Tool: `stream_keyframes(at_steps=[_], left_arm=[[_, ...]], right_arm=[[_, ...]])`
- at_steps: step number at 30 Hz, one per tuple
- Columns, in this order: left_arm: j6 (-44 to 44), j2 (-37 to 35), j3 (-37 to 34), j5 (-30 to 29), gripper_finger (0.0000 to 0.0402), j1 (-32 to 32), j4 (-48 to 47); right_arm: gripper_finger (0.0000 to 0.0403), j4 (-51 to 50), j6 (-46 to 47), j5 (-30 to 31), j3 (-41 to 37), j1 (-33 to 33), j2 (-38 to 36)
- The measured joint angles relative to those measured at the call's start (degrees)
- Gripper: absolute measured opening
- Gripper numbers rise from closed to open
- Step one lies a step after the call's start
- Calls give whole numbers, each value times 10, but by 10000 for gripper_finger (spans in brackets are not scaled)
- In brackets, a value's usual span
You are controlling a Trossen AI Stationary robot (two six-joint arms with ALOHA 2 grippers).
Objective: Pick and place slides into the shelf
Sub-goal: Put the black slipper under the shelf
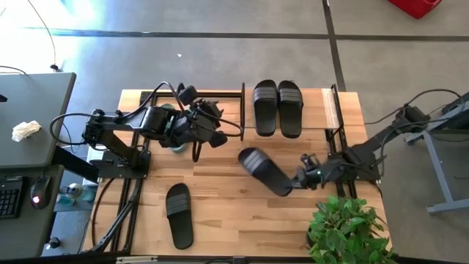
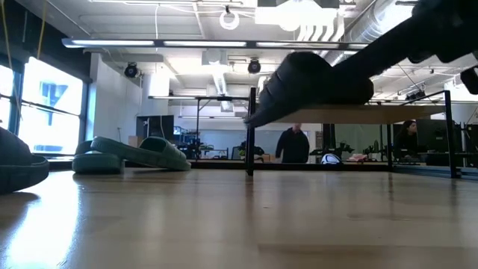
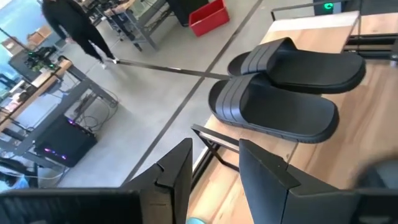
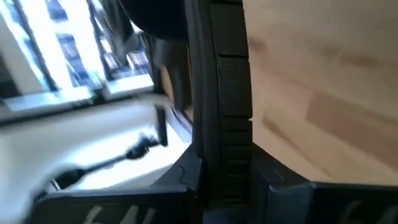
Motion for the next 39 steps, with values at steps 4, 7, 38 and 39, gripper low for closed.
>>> stream_keyframes(at_steps=[4, 7, 38, 39], left_arm=[[1, 0, 0, 2, 115, 0, -5], [2, 0, 0, 2, 115, 0, -11], [14, 0, 0, 71, 115, 0, -23], [14, 0, 0, 73, 115, 0, -23]], right_arm=[[39, -20, 74, 114, -26, 54, -37], [39, -77, 151, 131, -29, 95, -44], [37, -388, 262, 307, -29, 57, -39], [37, -388, 259, 301, -29, 50, -39]])
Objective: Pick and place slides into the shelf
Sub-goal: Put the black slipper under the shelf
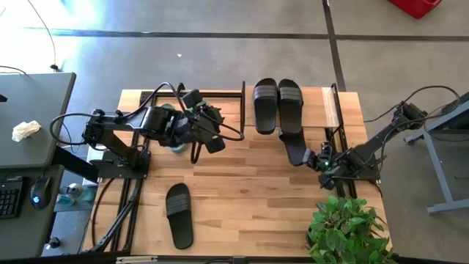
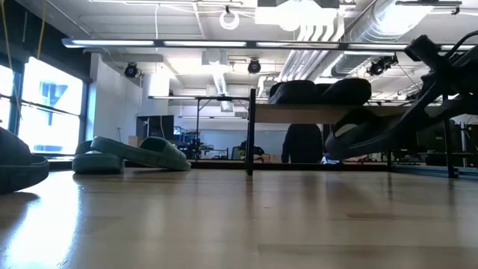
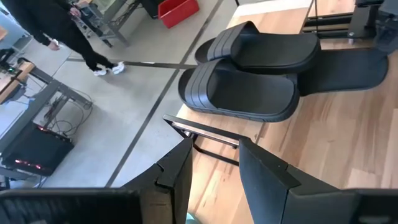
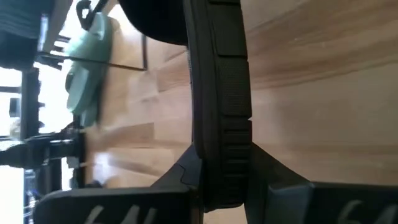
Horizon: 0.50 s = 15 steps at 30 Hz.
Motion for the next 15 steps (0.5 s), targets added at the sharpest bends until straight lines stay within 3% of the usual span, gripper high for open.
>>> stream_keyframes(at_steps=[4, 15], left_arm=[[0, 0, 0, 4, 115, 0, 0], [0, 0, 0, 19, 115, 0, 4]], right_arm=[[37, -4, -11, -58, 0, -16, 0], [37, -63, -13, -63, 0, -99, 0]])
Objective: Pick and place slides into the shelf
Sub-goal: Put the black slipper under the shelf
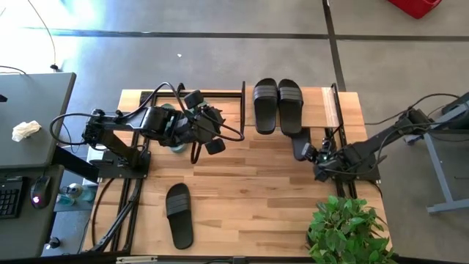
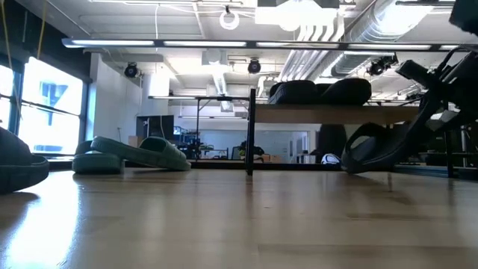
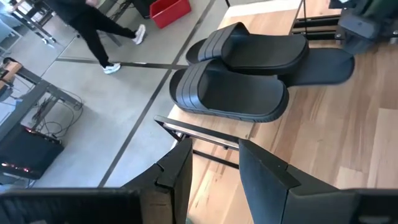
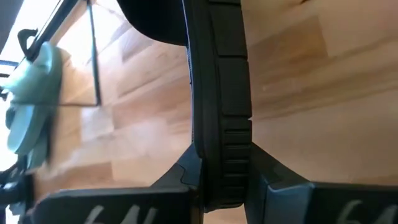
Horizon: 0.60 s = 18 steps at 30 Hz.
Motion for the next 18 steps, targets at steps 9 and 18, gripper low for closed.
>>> stream_keyframes(at_steps=[9, 18], left_arm=[[0, 0, -1, 69, 115, 0, -7], [0, 0, -74, 194, 115, 0, -12]], right_arm=[[37, -60, -6, -19, 0, -30, 0], [51, -80, -13, -49, -1, -64, 0]])
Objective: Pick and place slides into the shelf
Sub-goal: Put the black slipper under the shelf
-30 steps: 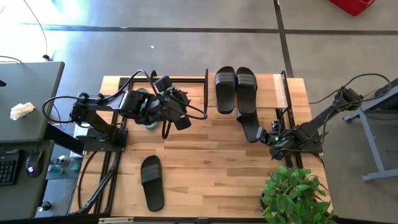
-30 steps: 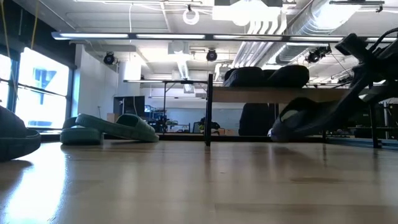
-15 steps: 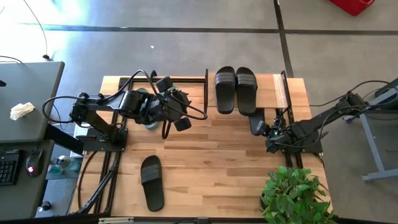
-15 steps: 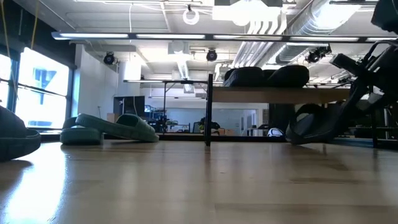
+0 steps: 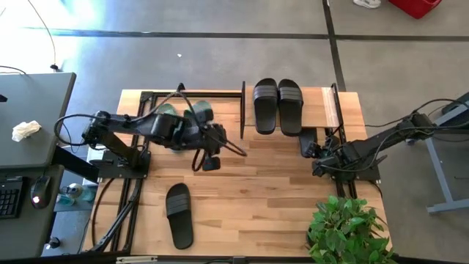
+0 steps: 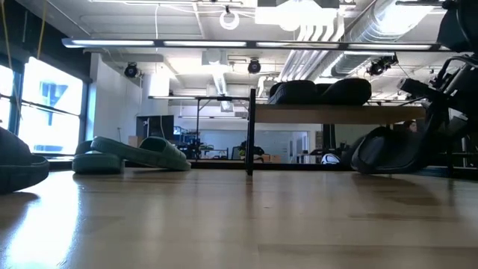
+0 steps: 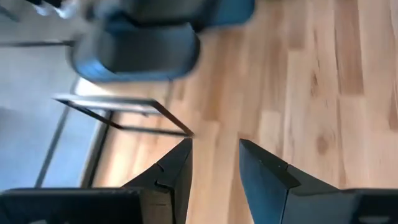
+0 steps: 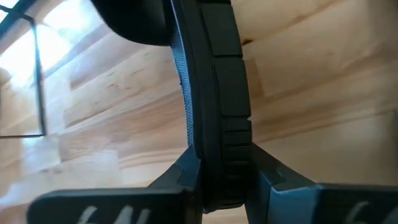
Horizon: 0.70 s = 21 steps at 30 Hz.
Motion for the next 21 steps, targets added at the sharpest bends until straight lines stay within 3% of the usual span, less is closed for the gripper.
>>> stream_keyframes(at_steps=[4, 11, 21], left_arm=[[-5, 1, -60, 19, 115, 0, 34], [-27, 1, -133, 54, 115, 0, 90], [-32, 1, -150, 61, 115, 0, 109]], right_arm=[[77, 0, -2, -9, 0, -6, 0], [83, 2, -9, -30, 0, -29, 0], [87, 22, -68, -96, 0, -81, 0]])
